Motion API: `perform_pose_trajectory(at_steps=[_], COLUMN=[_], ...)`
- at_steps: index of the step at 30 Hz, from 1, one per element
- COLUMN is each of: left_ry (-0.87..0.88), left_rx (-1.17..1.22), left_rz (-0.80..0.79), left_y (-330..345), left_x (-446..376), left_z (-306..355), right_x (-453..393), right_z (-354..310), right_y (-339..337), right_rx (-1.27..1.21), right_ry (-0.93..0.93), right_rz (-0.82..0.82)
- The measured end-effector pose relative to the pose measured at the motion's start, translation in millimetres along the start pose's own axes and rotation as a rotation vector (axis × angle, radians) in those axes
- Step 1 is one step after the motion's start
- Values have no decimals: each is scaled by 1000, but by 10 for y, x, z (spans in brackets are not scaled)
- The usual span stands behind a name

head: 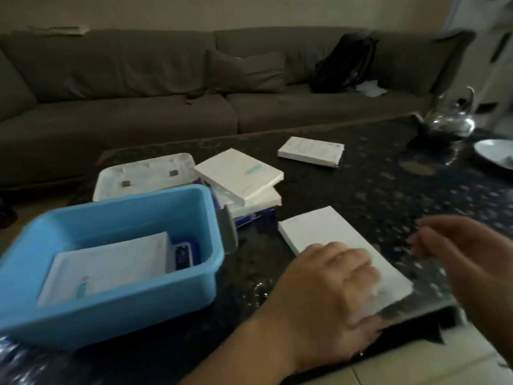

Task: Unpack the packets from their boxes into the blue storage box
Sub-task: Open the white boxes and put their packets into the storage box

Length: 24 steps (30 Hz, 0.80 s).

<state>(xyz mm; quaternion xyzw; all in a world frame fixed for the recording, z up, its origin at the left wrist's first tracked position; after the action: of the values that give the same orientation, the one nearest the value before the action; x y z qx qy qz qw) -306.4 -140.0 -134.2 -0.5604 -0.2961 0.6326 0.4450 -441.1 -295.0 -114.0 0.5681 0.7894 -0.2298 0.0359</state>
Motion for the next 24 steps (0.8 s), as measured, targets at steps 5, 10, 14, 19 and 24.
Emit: perform_pose_trajectory(at_steps=[5, 10, 14, 19, 24], left_ry=[-67, 90, -171, -327, -313], left_rx=[-149, -74, 59, 226, 253], left_rz=[-159, 126, 387, 502, 523], left_y=[349, 342, 261, 109, 6], left_x=[135, 164, 148, 107, 76], left_z=[-230, -295, -354, -376, -344], right_x=[119, 266, 422, 629, 621], right_z=[184, 227, 130, 168, 221], right_y=[-54, -48, 35, 326, 509], right_rx=[89, 232, 315, 409, 554], right_ry=[-103, -304, -564, -708, -777], right_rz=[-119, -207, -252, -242, -191])
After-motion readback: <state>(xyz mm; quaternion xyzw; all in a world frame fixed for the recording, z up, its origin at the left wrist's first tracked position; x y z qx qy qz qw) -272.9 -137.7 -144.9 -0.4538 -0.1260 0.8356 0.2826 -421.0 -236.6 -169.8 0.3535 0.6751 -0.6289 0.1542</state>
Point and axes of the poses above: each hand's wrist, its own x-axis away from the middle knuckle, its own y-axis out of the palm, z = x × y, the point moved 3 cm from there along -x, towards the middle knuckle, and after that the axes turned 4 degrees about z, right-handed, at the moved point
